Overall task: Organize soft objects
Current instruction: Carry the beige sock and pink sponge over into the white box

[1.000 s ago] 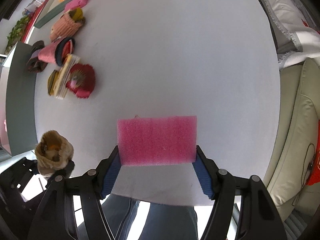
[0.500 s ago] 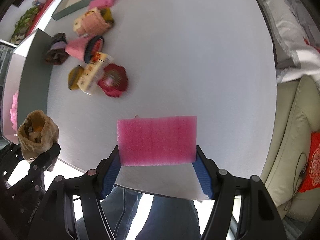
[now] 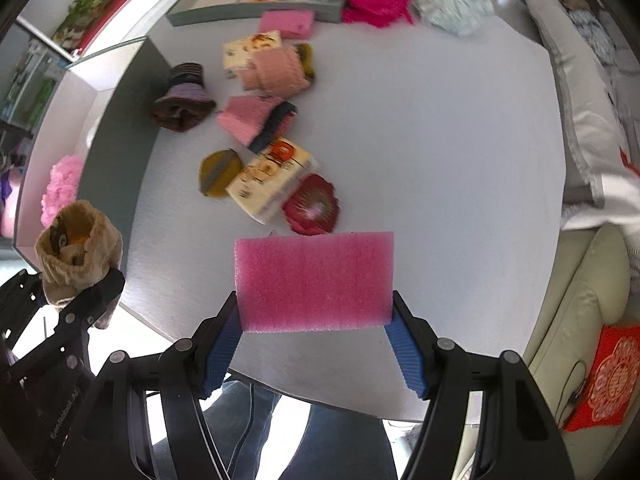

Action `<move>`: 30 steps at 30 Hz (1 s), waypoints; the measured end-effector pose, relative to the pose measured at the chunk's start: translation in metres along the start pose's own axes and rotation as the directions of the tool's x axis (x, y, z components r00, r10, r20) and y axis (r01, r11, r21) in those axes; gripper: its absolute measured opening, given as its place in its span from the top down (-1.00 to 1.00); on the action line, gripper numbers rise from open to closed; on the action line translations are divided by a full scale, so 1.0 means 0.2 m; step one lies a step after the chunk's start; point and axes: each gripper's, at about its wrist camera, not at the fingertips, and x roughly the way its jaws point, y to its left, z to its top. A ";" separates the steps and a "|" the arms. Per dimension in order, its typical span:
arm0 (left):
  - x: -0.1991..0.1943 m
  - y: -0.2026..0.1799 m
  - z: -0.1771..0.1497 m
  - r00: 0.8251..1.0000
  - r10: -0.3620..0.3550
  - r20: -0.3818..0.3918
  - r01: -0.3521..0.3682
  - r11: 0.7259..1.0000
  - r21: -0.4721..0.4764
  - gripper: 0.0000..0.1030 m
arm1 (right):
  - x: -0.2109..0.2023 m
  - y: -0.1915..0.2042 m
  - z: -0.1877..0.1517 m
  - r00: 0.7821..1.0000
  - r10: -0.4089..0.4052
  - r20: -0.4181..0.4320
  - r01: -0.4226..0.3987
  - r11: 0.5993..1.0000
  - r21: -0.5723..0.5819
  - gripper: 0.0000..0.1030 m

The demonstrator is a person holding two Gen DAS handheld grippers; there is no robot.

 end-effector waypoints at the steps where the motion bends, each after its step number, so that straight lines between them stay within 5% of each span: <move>1: -0.01 0.02 0.01 1.000 0.003 0.007 -0.003 1.000 -0.012 0.41 | -0.03 -0.01 0.03 1.000 0.000 0.002 0.000 1.000 -0.007 -0.40; 16: -0.11 0.45 0.10 0.991 0.118 0.067 -0.100 0.969 -0.227 0.41 | -0.17 0.38 0.29 0.997 0.043 0.062 -0.031 0.984 -0.177 -0.40; 30: -0.03 0.89 0.22 0.970 0.243 -0.003 -0.219 0.871 -0.440 0.41 | -0.22 0.82 0.61 0.989 0.100 0.111 -0.063 0.952 -0.300 -0.40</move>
